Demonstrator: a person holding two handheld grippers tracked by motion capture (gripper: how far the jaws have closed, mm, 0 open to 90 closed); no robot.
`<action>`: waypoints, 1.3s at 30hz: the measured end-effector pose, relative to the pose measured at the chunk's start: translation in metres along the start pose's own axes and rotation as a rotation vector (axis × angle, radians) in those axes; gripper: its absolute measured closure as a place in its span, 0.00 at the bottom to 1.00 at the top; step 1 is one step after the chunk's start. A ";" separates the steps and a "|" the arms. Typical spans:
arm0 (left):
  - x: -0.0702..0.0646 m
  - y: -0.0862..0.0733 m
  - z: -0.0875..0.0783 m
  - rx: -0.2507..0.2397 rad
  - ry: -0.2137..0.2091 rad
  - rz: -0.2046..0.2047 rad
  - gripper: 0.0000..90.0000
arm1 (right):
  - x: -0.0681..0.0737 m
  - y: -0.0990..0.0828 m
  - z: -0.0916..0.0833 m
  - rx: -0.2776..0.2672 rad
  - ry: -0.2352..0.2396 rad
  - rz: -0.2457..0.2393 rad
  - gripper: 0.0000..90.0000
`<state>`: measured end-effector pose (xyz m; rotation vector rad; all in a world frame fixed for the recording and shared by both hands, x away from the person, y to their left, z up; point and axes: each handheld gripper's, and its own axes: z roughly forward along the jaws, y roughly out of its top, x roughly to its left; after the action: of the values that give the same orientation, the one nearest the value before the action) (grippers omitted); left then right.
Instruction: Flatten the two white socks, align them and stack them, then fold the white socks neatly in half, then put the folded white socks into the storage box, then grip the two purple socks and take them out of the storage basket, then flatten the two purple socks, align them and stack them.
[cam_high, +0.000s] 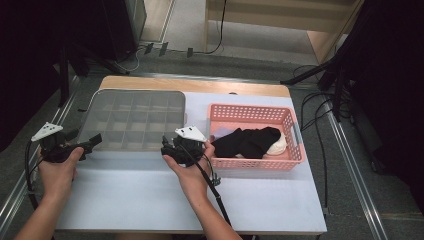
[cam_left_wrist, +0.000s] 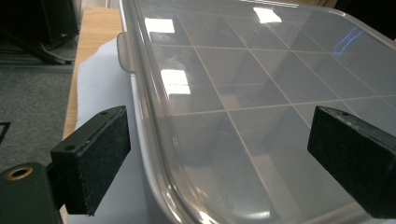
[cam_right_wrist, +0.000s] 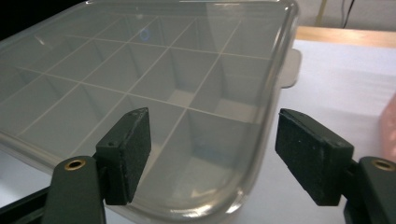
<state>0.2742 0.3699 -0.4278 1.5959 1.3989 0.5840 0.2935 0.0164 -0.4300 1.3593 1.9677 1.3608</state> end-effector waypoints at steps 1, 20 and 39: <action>0.000 0.001 0.002 0.004 0.000 0.000 0.09 | 0.000 0.001 0.002 0.007 0.004 0.018 0.30; 0.010 0.009 0.007 0.041 -0.031 -0.065 0.17 | -0.001 0.004 0.009 0.029 0.007 0.094 0.29; 0.008 0.012 -0.009 0.004 0.040 -0.078 0.42 | -0.001 0.003 -0.001 0.001 -0.016 0.092 0.45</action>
<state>0.2752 0.3816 -0.4145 1.5329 1.4861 0.5699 0.2943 0.0155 -0.4275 1.4733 1.9174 1.3844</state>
